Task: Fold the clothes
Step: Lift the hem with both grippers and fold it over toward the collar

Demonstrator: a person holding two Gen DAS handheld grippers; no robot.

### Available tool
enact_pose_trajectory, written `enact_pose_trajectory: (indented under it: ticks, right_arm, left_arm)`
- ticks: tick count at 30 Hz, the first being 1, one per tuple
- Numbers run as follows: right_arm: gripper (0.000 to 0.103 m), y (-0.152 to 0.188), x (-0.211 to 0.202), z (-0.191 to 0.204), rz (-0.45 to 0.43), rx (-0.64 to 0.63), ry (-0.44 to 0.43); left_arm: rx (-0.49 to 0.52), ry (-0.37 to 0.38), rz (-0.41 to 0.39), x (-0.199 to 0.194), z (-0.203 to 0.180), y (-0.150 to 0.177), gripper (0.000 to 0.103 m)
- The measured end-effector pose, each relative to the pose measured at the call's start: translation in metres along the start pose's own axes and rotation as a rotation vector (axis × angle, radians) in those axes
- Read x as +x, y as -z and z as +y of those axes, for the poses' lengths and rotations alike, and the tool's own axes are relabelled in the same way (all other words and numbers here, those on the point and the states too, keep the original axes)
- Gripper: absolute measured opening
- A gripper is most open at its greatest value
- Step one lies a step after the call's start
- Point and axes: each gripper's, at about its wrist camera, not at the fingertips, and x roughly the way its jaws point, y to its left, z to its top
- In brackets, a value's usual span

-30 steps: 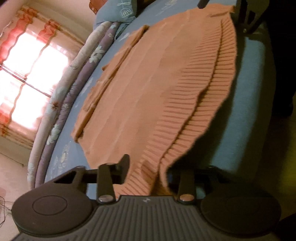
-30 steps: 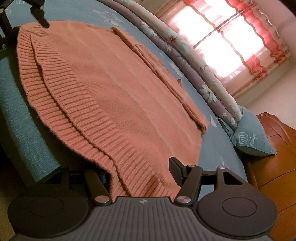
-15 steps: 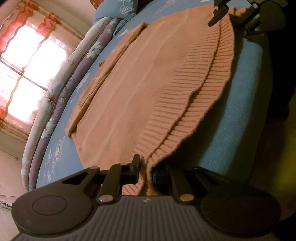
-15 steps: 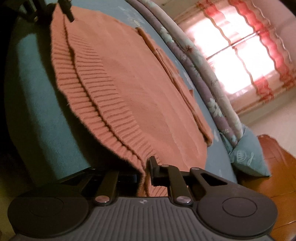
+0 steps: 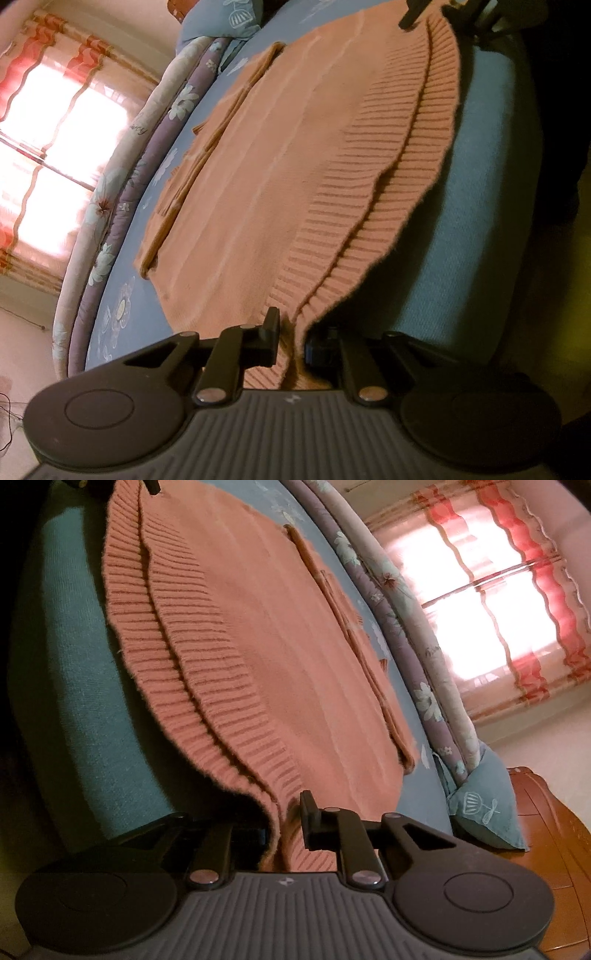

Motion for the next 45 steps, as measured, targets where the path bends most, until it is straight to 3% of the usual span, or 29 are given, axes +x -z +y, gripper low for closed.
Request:
enact_pose_trajectory:
  ticks: [4, 11, 27, 45]
  right_arm:
    - [0.01, -0.002, 0.0, -0.013, 0.014, 0.054, -0.073]
    - [0.009, -0.003, -0.004, -0.014, 0.013, 0.075, -0.079]
    - [0.008, -0.029, 0.0, -0.06, -0.038, 0.048, 0.059]
    - [0.008, -0.061, 0.077, -0.118, -0.045, 0.021, 0.142]
  left_arm:
    - [-0.012, 0.007, -0.001, 0.0, 0.001, 0.0, 0.007]
    - [-0.025, 0.009, -0.006, -0.002, 0.005, -0.001, 0.005]
    - [-0.01, -0.141, -0.052, -0.001, 0.049, -0.025, 0.005]
    - [0.029, -0.221, -0.069, 0.072, 0.118, -0.061, 0.005]
